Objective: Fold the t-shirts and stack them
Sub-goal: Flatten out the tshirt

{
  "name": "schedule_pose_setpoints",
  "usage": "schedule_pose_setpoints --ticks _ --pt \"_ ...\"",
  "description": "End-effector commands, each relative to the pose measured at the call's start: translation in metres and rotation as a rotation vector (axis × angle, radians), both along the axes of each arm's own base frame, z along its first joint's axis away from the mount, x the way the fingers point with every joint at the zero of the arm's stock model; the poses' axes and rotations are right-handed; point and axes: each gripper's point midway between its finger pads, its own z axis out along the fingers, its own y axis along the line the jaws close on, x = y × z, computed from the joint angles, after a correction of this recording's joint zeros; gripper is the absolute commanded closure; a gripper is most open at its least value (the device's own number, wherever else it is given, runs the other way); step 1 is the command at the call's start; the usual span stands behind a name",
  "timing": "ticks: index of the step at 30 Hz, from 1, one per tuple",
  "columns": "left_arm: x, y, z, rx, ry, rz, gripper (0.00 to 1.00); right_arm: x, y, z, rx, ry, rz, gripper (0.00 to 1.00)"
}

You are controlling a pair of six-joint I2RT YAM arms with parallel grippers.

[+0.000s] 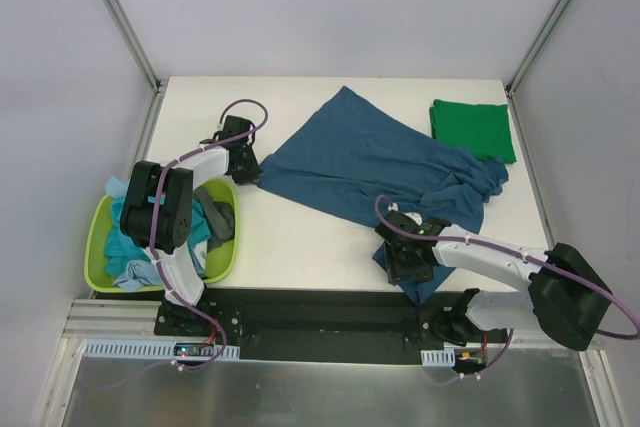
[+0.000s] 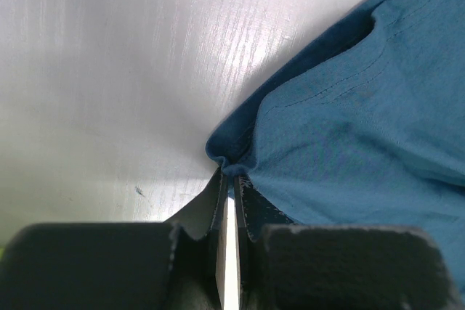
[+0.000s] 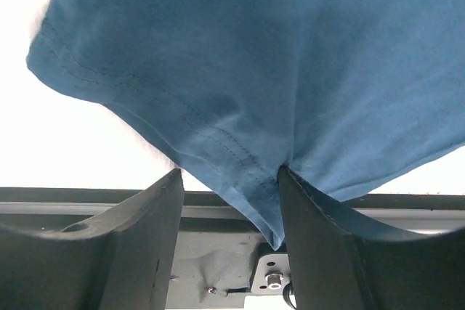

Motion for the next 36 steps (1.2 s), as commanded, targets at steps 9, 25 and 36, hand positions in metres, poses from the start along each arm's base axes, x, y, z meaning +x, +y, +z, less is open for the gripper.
schedule_pose_setpoints --ticks 9,25,36 --pt "-0.005 0.013 0.004 0.012 0.000 0.033 1.00 0.006 -0.001 -0.019 -0.140 0.029 -0.048 0.78" --pt "0.028 0.007 0.125 -0.056 -0.310 0.044 1.00 0.118 -0.098 0.188 -0.476 -0.622 -0.184 1.00" --pt "-0.009 0.000 0.361 -0.192 -0.864 -0.047 1.00 0.125 -0.138 0.441 -0.320 -1.290 -0.127 1.00"
